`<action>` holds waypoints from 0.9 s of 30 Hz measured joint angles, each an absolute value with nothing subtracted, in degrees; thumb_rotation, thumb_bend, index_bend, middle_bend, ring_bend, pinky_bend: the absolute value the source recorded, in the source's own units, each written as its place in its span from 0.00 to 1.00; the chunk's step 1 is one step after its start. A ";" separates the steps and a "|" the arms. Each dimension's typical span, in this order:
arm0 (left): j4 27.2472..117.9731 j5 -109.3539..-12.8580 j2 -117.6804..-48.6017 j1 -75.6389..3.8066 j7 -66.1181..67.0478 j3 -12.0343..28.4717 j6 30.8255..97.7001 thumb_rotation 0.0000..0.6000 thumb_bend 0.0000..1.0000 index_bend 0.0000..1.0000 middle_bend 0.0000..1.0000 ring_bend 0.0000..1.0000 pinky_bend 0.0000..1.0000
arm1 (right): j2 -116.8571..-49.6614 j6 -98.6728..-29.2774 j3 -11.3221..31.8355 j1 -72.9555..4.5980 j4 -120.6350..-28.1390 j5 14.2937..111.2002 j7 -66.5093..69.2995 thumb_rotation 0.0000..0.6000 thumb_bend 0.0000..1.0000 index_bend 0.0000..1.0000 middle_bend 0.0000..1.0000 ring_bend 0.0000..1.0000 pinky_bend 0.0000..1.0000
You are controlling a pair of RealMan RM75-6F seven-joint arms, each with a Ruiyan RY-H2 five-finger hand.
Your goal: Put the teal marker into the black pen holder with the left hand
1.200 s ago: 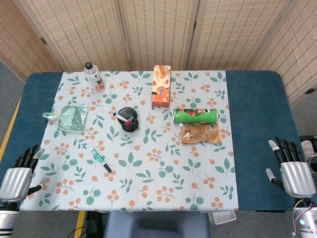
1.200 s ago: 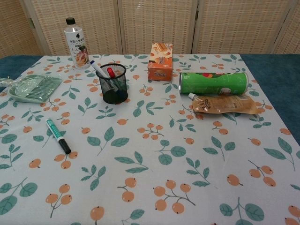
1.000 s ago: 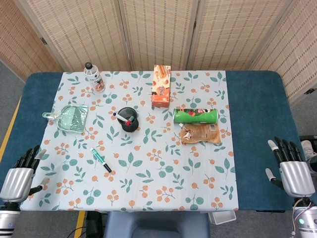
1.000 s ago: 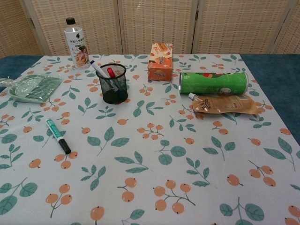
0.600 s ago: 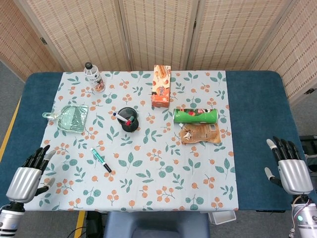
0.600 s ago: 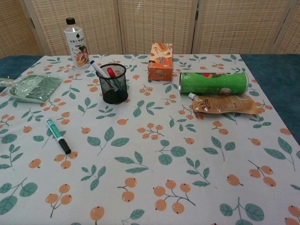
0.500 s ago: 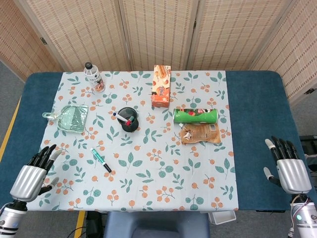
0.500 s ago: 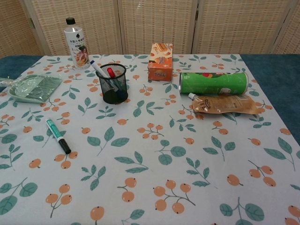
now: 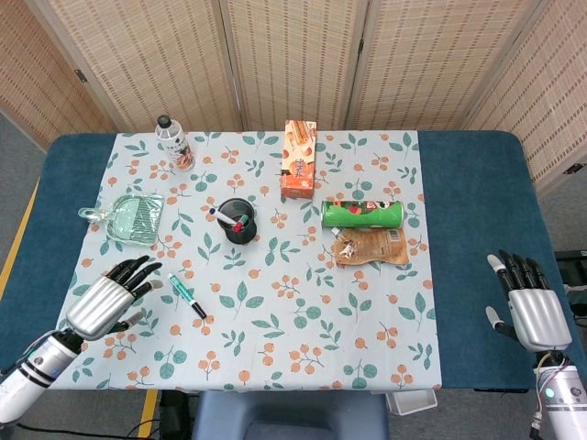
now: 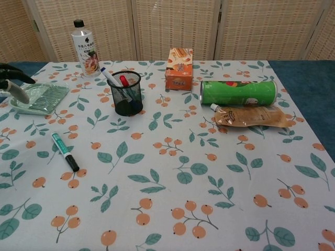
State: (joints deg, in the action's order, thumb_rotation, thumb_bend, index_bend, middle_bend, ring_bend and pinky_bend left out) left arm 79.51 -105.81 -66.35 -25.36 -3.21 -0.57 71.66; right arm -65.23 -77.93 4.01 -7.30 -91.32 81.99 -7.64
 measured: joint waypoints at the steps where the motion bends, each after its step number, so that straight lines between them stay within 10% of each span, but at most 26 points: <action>1: 78.28 -106.44 -67.13 -26.48 -3.72 -0.76 70.79 1.00 0.32 0.33 0.16 0.00 0.18 | -65.19 -77.51 4.08 -7.46 -91.24 81.63 -7.40 1.00 0.33 0.03 0.00 0.00 0.00; 27: 72.35 -110.42 -74.23 -42.68 -2.37 -4.37 56.63 1.00 0.32 0.39 0.28 0.00 0.20 | -62.73 -67.59 3.94 -11.48 -88.86 78.87 2.60 1.00 0.33 0.03 0.00 0.00 0.00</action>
State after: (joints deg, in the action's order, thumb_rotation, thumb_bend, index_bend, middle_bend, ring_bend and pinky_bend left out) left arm 72.35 -110.42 -74.23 -42.68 -2.37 -4.37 56.63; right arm -62.73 -67.59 3.94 -11.48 -88.86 78.87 2.60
